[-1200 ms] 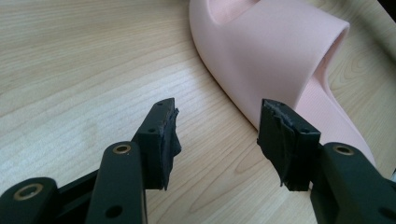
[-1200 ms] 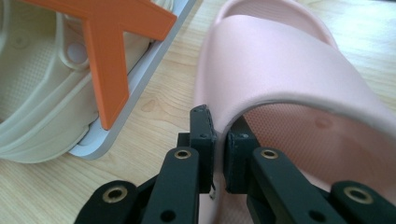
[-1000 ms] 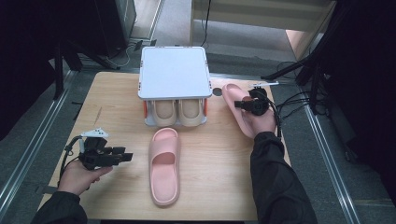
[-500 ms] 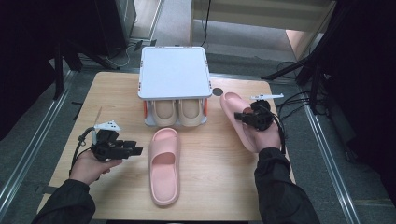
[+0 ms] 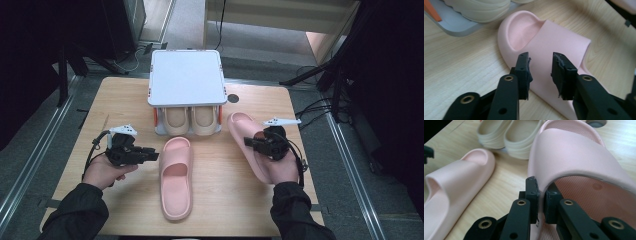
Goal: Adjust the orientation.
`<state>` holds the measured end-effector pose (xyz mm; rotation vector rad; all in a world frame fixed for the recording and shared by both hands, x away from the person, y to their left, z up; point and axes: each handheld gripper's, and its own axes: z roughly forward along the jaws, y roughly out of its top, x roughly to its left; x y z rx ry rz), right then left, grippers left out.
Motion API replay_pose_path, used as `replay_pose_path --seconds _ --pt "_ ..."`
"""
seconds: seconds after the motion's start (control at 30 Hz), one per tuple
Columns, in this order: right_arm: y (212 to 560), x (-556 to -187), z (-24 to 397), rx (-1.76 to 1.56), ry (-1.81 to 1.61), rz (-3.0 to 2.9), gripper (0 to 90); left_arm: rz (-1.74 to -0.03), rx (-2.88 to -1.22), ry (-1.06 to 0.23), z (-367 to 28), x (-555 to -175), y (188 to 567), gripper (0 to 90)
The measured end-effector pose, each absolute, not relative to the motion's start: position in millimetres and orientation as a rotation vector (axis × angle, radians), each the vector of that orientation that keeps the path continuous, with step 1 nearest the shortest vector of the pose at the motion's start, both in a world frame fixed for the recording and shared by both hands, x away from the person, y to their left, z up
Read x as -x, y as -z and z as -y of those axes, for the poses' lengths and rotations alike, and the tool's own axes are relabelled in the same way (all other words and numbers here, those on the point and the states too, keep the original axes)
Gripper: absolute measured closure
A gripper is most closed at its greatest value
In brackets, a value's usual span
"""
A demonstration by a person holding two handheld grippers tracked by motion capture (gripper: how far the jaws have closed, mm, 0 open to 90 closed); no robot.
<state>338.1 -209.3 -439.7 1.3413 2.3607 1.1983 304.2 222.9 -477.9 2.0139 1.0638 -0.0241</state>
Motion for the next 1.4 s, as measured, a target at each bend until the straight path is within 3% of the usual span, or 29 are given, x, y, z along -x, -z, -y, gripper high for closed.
replay_pose_path --seconds 0.5,1.4 --pt "461.9 -300.2 171.4 -1.296 -1.136 -2.477 85.3 -1.032 -2.020 -0.006 -211.7 -317.6 476.4 68.1" --pt "498.9 -296.1 99.4 -1.184 -1.018 -2.611 79.5 -0.989 -2.062 -0.026 -209.2 -309.8 484.4 65.7"
